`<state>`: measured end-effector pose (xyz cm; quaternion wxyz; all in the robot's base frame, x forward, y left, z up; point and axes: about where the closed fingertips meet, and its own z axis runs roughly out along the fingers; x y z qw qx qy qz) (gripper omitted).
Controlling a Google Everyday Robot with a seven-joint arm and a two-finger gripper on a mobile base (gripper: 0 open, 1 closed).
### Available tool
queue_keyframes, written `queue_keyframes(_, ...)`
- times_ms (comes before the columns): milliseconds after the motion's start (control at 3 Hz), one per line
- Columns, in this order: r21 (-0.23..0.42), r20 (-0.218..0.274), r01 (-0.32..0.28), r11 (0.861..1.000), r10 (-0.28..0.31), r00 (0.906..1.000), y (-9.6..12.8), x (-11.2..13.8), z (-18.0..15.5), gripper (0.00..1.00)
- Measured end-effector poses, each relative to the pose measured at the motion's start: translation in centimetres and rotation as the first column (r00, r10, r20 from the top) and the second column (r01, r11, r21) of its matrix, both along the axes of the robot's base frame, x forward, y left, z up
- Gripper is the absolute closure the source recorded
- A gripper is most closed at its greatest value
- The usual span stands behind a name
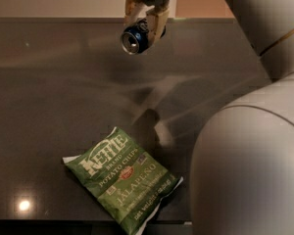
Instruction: Pick pepsi can
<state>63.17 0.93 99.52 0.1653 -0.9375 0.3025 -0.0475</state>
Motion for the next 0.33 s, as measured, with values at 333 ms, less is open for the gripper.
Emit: queue_keyframes(333,0.021,0.028,0.003,1.0,-0.003,0.9996,0.63,0.86,0.1,1.0)
